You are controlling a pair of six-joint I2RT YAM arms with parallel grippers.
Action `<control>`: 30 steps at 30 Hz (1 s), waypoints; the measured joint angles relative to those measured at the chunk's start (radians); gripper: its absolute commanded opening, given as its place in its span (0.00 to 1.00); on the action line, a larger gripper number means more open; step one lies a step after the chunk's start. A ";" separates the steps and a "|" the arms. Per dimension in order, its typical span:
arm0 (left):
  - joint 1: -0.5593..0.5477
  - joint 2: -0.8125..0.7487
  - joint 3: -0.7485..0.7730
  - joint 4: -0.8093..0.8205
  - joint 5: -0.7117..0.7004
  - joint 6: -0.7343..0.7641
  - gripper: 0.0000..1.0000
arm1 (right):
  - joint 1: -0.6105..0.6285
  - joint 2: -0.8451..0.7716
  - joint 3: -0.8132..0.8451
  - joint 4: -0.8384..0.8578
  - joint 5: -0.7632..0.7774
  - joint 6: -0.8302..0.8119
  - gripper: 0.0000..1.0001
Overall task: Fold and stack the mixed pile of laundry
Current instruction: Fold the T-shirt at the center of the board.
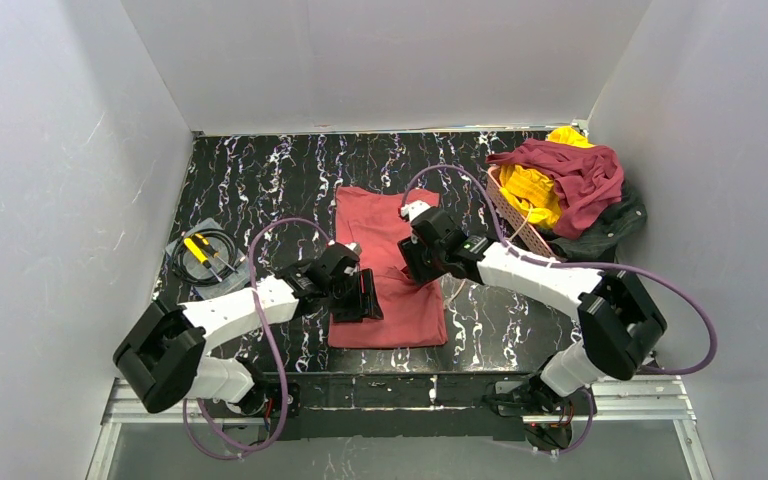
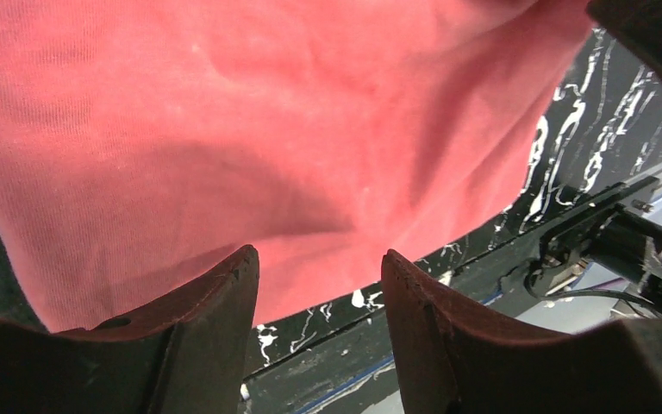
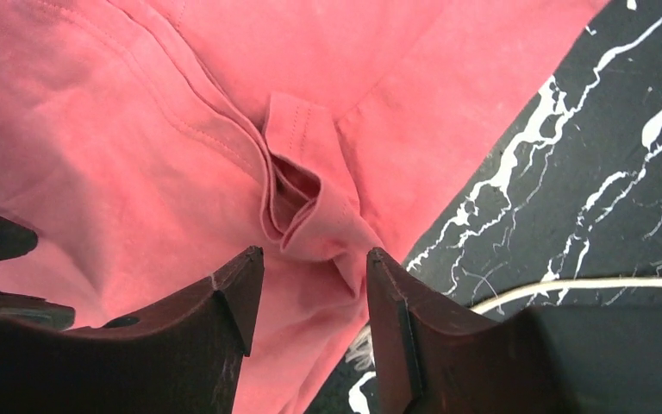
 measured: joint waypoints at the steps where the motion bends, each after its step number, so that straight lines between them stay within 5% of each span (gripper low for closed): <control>1: 0.000 0.010 -0.006 0.008 0.000 -0.002 0.51 | 0.002 0.011 0.004 0.006 -0.002 -0.005 0.52; 9: -0.001 0.034 -0.071 0.062 0.000 -0.018 0.49 | 0.008 0.085 0.031 0.014 0.050 -0.012 0.11; 16: 0.000 0.013 -0.123 0.126 -0.015 -0.050 0.48 | -0.014 0.087 0.035 0.014 0.147 0.038 0.05; 22: 0.000 -0.060 -0.206 0.198 -0.027 -0.092 0.48 | -0.096 0.117 0.060 0.010 0.146 0.075 0.18; 30: -0.001 -0.126 -0.215 0.127 -0.032 -0.096 0.58 | -0.165 0.198 0.125 0.003 0.120 0.082 0.57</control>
